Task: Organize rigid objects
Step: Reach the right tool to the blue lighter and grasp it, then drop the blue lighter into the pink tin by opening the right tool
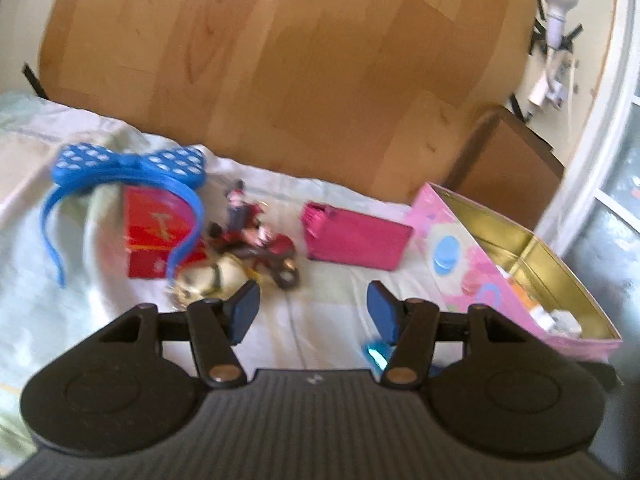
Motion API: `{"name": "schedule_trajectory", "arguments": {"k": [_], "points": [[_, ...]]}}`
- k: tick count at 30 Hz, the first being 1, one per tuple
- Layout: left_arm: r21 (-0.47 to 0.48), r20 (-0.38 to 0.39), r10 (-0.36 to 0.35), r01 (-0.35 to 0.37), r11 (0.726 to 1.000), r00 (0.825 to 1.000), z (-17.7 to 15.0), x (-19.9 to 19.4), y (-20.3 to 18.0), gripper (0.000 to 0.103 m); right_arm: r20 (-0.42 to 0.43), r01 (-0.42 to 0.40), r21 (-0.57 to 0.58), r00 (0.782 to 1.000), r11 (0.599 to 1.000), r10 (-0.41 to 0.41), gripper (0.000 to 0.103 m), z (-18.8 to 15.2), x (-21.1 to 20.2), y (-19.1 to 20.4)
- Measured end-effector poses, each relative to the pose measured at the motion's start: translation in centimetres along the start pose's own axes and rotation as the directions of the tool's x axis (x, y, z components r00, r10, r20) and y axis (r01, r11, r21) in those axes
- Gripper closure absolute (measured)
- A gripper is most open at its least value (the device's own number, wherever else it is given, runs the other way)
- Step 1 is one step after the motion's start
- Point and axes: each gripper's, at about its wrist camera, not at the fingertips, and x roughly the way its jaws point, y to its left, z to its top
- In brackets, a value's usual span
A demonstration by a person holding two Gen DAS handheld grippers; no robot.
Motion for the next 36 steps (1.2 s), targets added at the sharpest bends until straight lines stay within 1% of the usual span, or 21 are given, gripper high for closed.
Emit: {"name": "schedule_trajectory", "arguments": {"k": [2,4,5,7,8,9,11,13,14,15,19,20,21,22,23,25,27,28,30,33,36], "points": [[0.042,-0.007,0.003,-0.002,0.999,1.0,-0.3,0.2,-0.7,0.042,0.014,-0.02,0.004,1.0,1.0,0.019,0.079,-1.7,-2.4,0.3],[0.089,-0.016,0.001,0.0,0.996,1.0,-0.6,0.4,-1.5,0.042,0.02,-0.051,0.063,0.999,0.997,0.05,0.079,-3.4,-4.6,-0.3],[0.104,-0.024,-0.007,0.009,0.995,1.0,-0.8,0.4,-1.8,0.042,0.021,-0.068,0.101,0.998,0.993,0.067,0.079,-4.0,-5.4,-0.8],[0.119,-0.057,-0.032,0.039,0.992,0.998,-1.0,0.6,-2.5,0.042,0.025,-0.121,0.218,0.993,0.968,0.118,0.079,-5.2,-6.6,-2.7],[0.098,-0.08,-0.054,0.061,0.993,0.995,-1.1,0.5,-2.8,0.042,0.031,-0.155,0.289,0.988,0.945,0.153,0.079,-5.7,-6.9,-3.8],[0.063,-0.107,-0.087,0.094,0.994,0.99,-1.2,0.5,-3.0,0.042,0.042,-0.194,0.372,0.98,0.908,0.193,0.079,-6.2,-7.0,-5.3],[-0.016,-0.163,-0.168,0.167,0.986,0.972,-1.6,0.0,-3.8,0.042,0.075,-0.264,0.528,0.961,0.807,0.265,0.079,-7.3,-6.7,-8.3],[-0.064,-0.243,-0.198,0.188,0.98,0.95,-2.3,0.0,-5.2,0.042,0.116,-0.32,0.634,0.94,0.705,0.322,0.079,-8.2,-6.3,-10.4],[-0.072,-0.276,-0.201,0.188,0.98,0.94,-2.6,0.0,-5.8,0.042,0.13,-0.335,0.656,0.933,0.676,0.336,0.079,-8.5,-6.1,-10.8],[-0.074,-0.304,-0.199,0.185,0.98,0.932,-2.9,-0.1,-6.4,0.042,0.14,-0.346,0.665,0.928,0.662,0.345,0.079,-8.7,-6.1,-11.1],[-0.054,-0.366,-0.197,0.191,0.98,0.91,-3.8,-0.1,-8.7,0.044,0.163,-0.362,0.652,0.925,0.666,0.344,0.079,-9.0,-6.3,-10.8],[-0.044,-0.375,-0.191,0.189,0.981,0.907,-4.0,0.1,-9.1,0.047,0.167,-0.367,0.646,0.924,0.669,0.345,0.079,-9.0,-6.4,-10.7],[-0.023,-0.372,-0.174,0.178,0.984,0.912,-4.2,0.2,-9.5,0.05,0.179,-0.374,0.64,0.922,0.671,0.344,0.079,-9.0,-6.6,-10.6],[0.005,-0.368,-0.151,0.164,0.986,0.917,-4.2,0.2,-10.0,0.064,0.192,-0.383,0.631,0.92,0.674,0.342,0.079,-9.0,-6.9,-10.5],[0.009,-0.367,-0.152,0.167,0.986,0.918,-4.2,0.3,-10.2,0.079,0.205,-0.389,0.621,0.919,0.681,0.338,0.079,-9.2,-7.3,-10.4],[-0.023,-0.369,-0.192,0.197,0.98,0.909,-3.7,0.5,-10.5,0.084,0.211,-0.376,0.594,0.926,0.711,0.314,0.08,-9.0,-7.7,-10.1],[0.003,-0.337,-0.211,0.225,0.974,0.917,-2.8,0.2,-11.6,0.085,0.242,-0.361,0.561,0.932,0.745,0.27,0.08,-8.6,-8.5,-10.2],[0.034,-0.312,-0.217,0.239,0.97,0.925,-2.2,0.0,-12.5,0.085,0.263,-0.354,0.546,0.933,0.759,0.246,0.08,-8.2,-8.8,-10.5],[0.075,-0.269,-0.245,0.273,0.959,0.932,-0.7,-0.1,-14.1,0.085,0.316,-0.327,0.513,0.932,0.794,0.18,0.08,-7.2,-10.1,-11.3],[0.124,-0.221,-0.292,0.323,0.938,0.931,1.5,0.7,-16.6,0.085,0.363,-0.248,0.466,0.929,0.849,0.072,0.081,-5.5,-10.9,-12.6],[0.173,-0.194,-0.291,0.325,0.93,0.937,2.7,2.8,-18.9,0.085,0.382,-0.188,0.464,0.924,0.866,-0.004,0.081,-4.0,-10.4,-14.7]]}}
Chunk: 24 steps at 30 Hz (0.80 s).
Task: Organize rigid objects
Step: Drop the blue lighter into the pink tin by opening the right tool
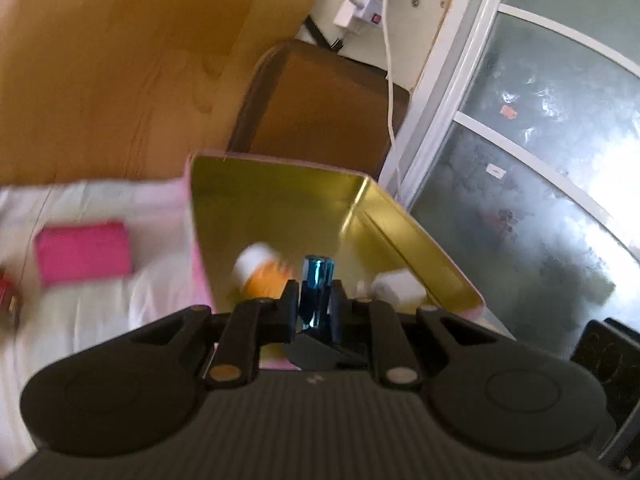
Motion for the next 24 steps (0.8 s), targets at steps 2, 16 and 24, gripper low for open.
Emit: {"name": "schedule_trajectory", "arguments": {"k": [2,16,24], "points": [[-0.007,-0.022,0.028,-0.028,1.0,0.999,0.8,2.2,0.0,0.085,-0.025,0.02,0.004,0.999,1.0,-0.02,0.081,1.0,1.9,-1.0],[-0.004,-0.066,0.162,-0.163,0.987,0.985,1.6,7.2,0.9,0.06,-0.055,0.349,-0.143,0.932,0.926,-0.359,0.076,0.3,8.3,-3.6],[-0.044,0.09,0.243,-0.24,0.97,0.966,-0.8,-2.1,5.6,0.06,0.08,0.265,-0.101,0.963,0.959,-0.258,0.075,1.3,5.2,-1.2]]}}
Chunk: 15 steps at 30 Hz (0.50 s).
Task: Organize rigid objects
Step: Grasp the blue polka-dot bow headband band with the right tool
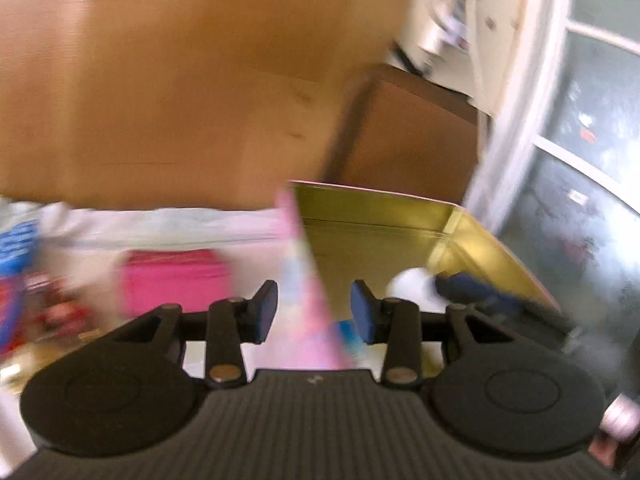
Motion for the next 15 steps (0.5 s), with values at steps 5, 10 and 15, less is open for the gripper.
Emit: {"name": "schedule_trajectory", "arguments": {"k": [5,10,15], "points": [[-0.11,0.046,0.239,-0.233,0.966,0.97,-3.2,-5.9,9.4,0.06,-0.039,-0.199,-0.044,0.979,0.979,0.198,0.074,0.5,-0.3,4.7],[-0.212,-0.001,0.515,-0.504,0.838,0.857,-4.5,-8.6,18.2,0.06,-0.204,-0.38,-0.086,0.911,0.921,0.357,0.074,-0.9,3.3,12.5],[-0.318,-0.081,0.551,-0.545,0.776,0.831,-2.8,-8.2,24.0,0.06,-0.321,-0.448,-0.081,0.858,0.891,0.402,0.074,-1.4,8.2,20.1]]}}
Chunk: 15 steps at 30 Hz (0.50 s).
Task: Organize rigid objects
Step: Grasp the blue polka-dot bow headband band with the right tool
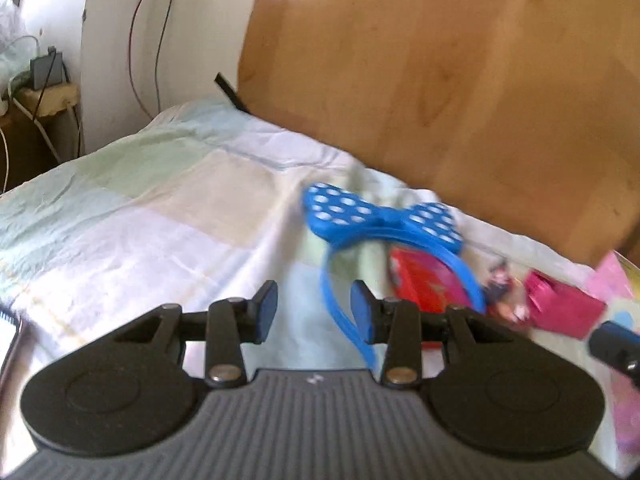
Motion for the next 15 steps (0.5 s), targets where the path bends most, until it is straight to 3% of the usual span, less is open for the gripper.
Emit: {"name": "schedule_trajectory", "arguments": {"k": [3,6,8,10,13,15], "points": [[0.017,-0.019,0.053,-0.053,0.998,0.998,1.0,2.1,-0.3,0.062,-0.062,0.002,0.021,0.998,1.0,-0.001,0.074,1.2,4.3,1.1],[0.021,-0.044,0.048,-0.047,0.999,0.998,1.1,3.6,-0.7,0.062,-0.121,0.03,0.027,0.992,0.999,-0.027,0.074,1.7,7.9,1.5],[0.051,-0.054,0.054,-0.051,0.997,0.997,0.6,4.3,-1.2,0.078,-0.168,0.047,0.01,0.985,0.999,-0.045,0.076,1.7,9.7,1.6],[0.07,-0.045,0.066,-0.063,0.996,0.997,0.0,4.8,-1.3,0.084,-0.209,0.037,0.03,0.978,0.999,-0.03,0.087,1.5,11.4,1.3],[0.062,-0.009,0.055,-0.055,0.997,0.998,-0.4,4.0,-1.3,0.096,-0.181,0.046,-0.001,0.983,0.999,-0.045,0.089,1.3,11.3,2.3],[0.028,0.031,0.024,-0.025,0.999,0.999,-0.2,2.2,-0.9,0.098,-0.123,0.046,-0.026,0.991,0.999,-0.049,0.09,1.0,9.8,3.2]]}}
